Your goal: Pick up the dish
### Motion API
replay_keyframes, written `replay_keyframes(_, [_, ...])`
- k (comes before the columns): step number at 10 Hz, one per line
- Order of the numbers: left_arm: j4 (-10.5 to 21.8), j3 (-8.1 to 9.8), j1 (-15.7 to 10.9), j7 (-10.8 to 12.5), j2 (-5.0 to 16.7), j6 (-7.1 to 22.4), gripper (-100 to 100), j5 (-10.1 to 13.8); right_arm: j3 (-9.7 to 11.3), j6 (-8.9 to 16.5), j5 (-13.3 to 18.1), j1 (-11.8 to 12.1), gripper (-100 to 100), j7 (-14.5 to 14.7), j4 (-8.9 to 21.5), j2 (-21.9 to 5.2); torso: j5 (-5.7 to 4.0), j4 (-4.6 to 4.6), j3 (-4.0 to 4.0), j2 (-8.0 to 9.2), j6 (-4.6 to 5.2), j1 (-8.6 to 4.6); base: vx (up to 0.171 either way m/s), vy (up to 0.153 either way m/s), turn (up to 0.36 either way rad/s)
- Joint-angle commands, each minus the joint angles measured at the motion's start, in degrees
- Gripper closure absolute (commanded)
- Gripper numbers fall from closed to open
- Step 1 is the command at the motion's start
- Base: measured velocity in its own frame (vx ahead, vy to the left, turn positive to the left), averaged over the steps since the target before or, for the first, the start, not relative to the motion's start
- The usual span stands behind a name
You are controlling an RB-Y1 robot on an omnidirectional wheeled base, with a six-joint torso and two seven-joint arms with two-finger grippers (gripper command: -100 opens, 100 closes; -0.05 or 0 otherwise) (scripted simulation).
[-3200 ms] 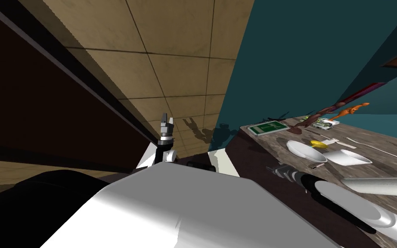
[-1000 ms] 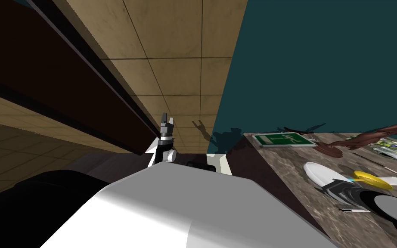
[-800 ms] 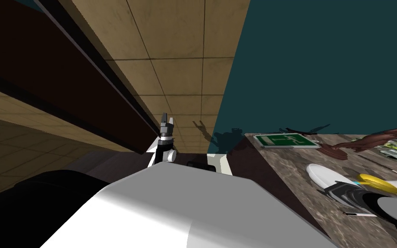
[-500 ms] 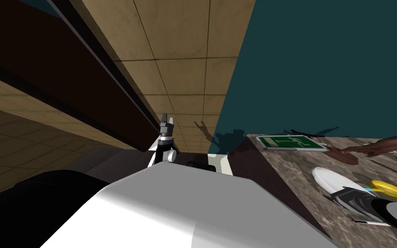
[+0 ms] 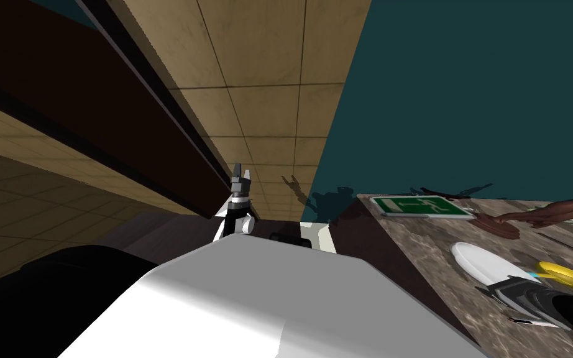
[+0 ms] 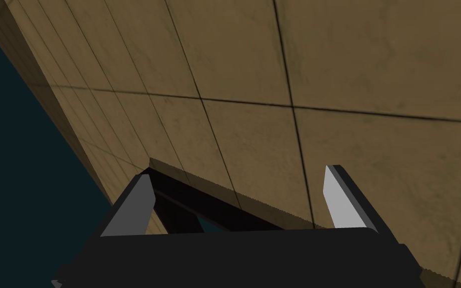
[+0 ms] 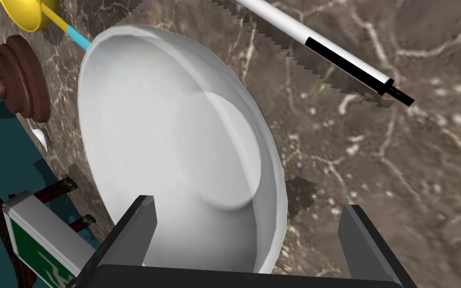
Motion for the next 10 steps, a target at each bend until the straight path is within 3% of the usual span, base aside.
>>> replay_keyframes(1, [0.0, 0.0, 0.0, 0.0, 0.0, 0.0, 0, 0.0, 0.7, -1.4, -2.9, -1.2, -100, 2.9, 2.9, 1.5, 0.0, 0.0, 0.0, 0.0, 0.0, 0.0, -0.02, 0.011, 0.17])
replay_keyframes(3, [0.0, 0.0, 0.0, 0.0, 0.0, 0.0, 0, 0.0, 0.7, -1.4, -5.7, -1.2, -100, 4.8, 4.8, 1.5, 0.01, 0.01, 0.04, 0.07, 0.0, 0.05, -0.02, 0.012, 0.058])
replay_keyframes(5, [0.0, 0.0, 0.0, 0.0, 0.0, 0.0, 0, 0.0, 0.7, -1.4, -5.8, -1.2, -100, 6.9, 4.8, 1.5, 0.0, 0.01, 0.03, 0.05, 0.01, 0.01, -0.002, 0.001, -0.008])
replay_keyframes(6, [0.0, 0.0, 0.0, 0.0, 0.0, 0.0, 0, 0.0, 1.4, -2.8, -8.5, -2.4, -100, 8.8, 7.5, 2.9, 0.0, 0.01, 0.01, 0.02, 0.01, 0.0, -0.024, 0.015, 0.184])
replay_keyframes(8, [0.0, 0.0, 0.0, 0.0, 0.0, 0.0, 0, 0.0, 1.4, -2.8, -11.5, -2.4, -100, 11.0, 9.5, 2.9, 0.01, 0.02, 0.04, 0.08, 0.0, 0.05, -0.018, 0.011, 0.053])
replay_keyframes(10, [0.0, 0.0, 0.0, 0.0, 0.0, 0.0, 0, 0.0, 1.4, -2.8, -11.5, -2.4, -100, 13.0, 9.5, 2.9, 0.0, 0.01, 0.02, 0.04, 0.02, 0.0, -0.001, 0.001, -0.01])
